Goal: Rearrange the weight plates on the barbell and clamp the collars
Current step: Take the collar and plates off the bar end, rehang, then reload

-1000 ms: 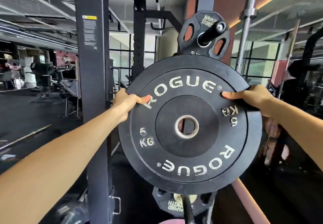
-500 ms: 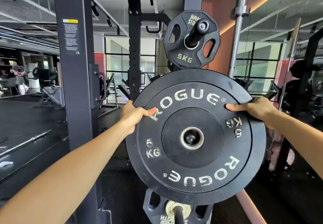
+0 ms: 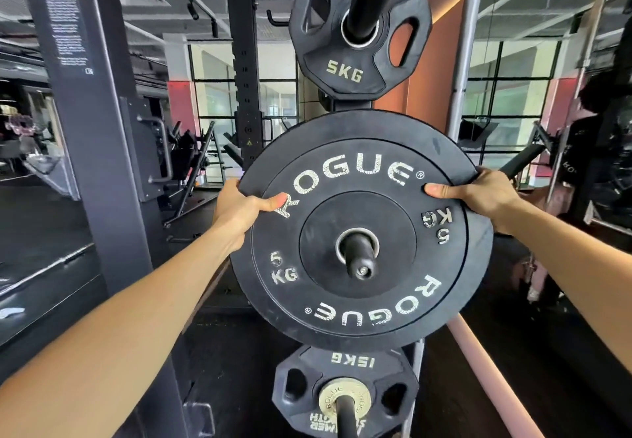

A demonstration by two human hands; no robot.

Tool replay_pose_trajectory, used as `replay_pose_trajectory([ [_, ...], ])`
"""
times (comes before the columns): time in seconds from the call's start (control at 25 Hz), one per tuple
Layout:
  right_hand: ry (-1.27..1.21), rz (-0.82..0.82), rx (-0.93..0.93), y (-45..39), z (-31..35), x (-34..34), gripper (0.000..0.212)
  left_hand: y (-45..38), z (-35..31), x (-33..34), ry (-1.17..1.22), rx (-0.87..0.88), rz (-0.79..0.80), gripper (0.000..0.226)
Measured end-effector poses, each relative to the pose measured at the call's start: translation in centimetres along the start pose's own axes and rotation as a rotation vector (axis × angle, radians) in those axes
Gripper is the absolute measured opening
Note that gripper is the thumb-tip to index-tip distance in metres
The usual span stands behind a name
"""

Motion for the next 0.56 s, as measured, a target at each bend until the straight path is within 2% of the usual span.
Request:
replay_pose_trajectory([
  [0.12,-0.039,-0.013,-0.009,-2.7,-0.7,0.3,0.078,-2.2,0.5,0.5,0.011,0.002,-0.008,0.062],
  [0.4,-0.046,-0.028,-0.002,-8.2,-1.8,1.1,0.089,-6.8,2.2,1.4,0.003,0.001,-0.037,0.07],
  [0.56,-0.08,-0.042,-0.015,-10.7,-2.7,1.4,0.084,-9.5,2.6,2.1,-0.008,0.012,-0.032,0.064],
])
Point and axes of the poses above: each hand's wrist, its own y-axis away from the middle knuckle, its own x-axis out of the palm, z = x × y, the point moved 9 cm from there along -y, towards the middle knuckle, and after that the axes turned 9 degrees about z, right-handed, at the moved point
